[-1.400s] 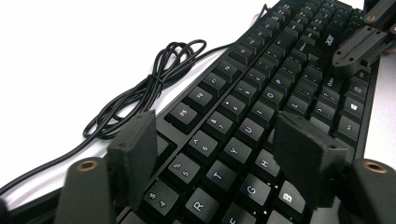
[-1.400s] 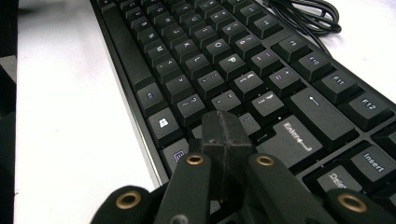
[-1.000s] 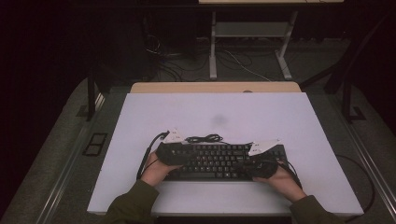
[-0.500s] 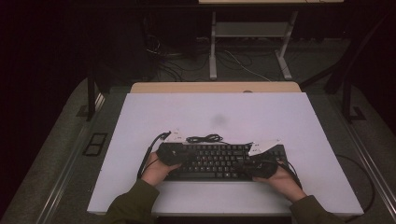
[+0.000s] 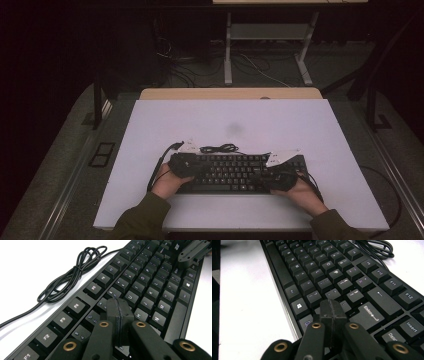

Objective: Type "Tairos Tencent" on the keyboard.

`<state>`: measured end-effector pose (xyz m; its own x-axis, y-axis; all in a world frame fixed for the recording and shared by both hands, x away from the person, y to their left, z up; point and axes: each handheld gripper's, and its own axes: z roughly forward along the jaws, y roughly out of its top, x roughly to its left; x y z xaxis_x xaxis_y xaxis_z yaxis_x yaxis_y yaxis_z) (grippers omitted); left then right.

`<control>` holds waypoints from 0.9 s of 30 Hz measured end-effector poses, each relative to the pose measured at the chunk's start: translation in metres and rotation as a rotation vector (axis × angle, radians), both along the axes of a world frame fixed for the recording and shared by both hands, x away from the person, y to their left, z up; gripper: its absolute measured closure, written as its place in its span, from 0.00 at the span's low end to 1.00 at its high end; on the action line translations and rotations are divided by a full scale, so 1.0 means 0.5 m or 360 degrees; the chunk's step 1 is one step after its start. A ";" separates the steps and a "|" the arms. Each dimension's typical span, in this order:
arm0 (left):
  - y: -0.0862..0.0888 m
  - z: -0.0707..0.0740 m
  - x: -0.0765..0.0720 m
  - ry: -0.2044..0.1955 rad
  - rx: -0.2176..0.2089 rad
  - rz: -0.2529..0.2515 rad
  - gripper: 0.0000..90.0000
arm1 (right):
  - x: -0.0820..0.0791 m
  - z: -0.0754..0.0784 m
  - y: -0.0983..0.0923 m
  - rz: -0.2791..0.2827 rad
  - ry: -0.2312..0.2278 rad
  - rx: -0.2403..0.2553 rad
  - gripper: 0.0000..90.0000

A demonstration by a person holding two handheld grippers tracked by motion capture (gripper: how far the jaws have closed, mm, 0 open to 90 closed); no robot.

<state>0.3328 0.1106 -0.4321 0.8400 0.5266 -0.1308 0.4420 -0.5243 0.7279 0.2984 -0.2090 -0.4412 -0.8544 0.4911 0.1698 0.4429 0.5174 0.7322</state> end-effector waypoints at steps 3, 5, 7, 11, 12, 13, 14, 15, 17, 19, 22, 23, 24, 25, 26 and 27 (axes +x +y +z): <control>-0.002 -0.004 0.000 0.0011 0.0005 -0.0010 0.99 | 0.000 0.000 0.000 0.0000 0.0000 0.0001 0.99; -0.003 -0.003 0.000 0.0010 0.0010 -0.0012 0.99 | 0.000 0.000 0.000 -0.0001 0.0000 0.0001 0.99; -0.003 -0.003 -0.001 0.0011 0.0011 -0.0009 0.99 | 0.000 0.000 0.000 -0.0001 0.0000 0.0002 0.99; -0.003 -0.003 0.000 0.0009 0.0009 -0.0011 0.99 | 0.000 0.000 0.000 -0.0001 0.0000 0.0001 0.99; -0.003 -0.002 -0.001 0.0008 0.0004 -0.0004 0.99 | 0.000 0.000 0.000 -0.0001 0.0000 0.0001 0.99; -0.004 -0.002 -0.002 0.0009 -0.0003 0.0002 0.99 | 0.000 0.000 0.000 -0.0001 0.0000 0.0001 0.99; -0.004 -0.002 -0.002 0.0009 -0.0003 0.0002 0.99 | 0.000 0.000 0.000 -0.0001 0.0000 0.0001 0.99; -0.002 0.002 -0.002 0.0004 -0.0013 -0.0004 0.99 | 0.000 0.000 0.000 -0.0001 0.0000 0.0001 0.99; -0.002 0.004 -0.003 -0.0007 -0.0007 -0.0008 0.99 | 0.000 0.000 0.000 -0.0001 0.0001 0.0002 0.99; -0.002 0.006 -0.004 -0.0007 -0.0017 -0.0008 0.99 | 0.000 0.000 0.000 -0.0001 0.0000 0.0002 0.99; -0.002 0.008 -0.004 -0.0016 -0.0038 -0.0006 0.99 | 0.000 0.000 0.000 0.0000 0.0000 0.0002 0.99; -0.002 0.008 -0.005 -0.0011 -0.0044 0.0000 0.97 | 0.000 0.000 0.000 -0.0001 0.0000 0.0002 0.99; -0.002 0.009 -0.005 -0.0010 -0.0047 0.0004 0.94 | 0.000 0.000 0.000 -0.0001 0.0001 0.0002 0.99; -0.002 0.009 -0.005 -0.0012 -0.0050 0.0006 0.90 | 0.000 0.000 0.000 -0.0001 -0.0001 0.0003 0.99; -0.002 0.009 -0.005 -0.0016 -0.0056 0.0009 0.85 | 0.000 0.000 0.000 0.0000 -0.0001 0.0002 0.99; 0.000 0.009 -0.004 -0.0021 -0.0053 0.0001 0.81 | 0.000 0.000 0.000 0.0000 -0.0001 0.0002 0.99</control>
<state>0.3307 0.1104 -0.4274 0.8413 0.5228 -0.1374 0.4327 -0.4991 0.7508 0.2984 -0.2090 -0.4413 -0.8544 0.4911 0.1697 0.4424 0.5164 0.7332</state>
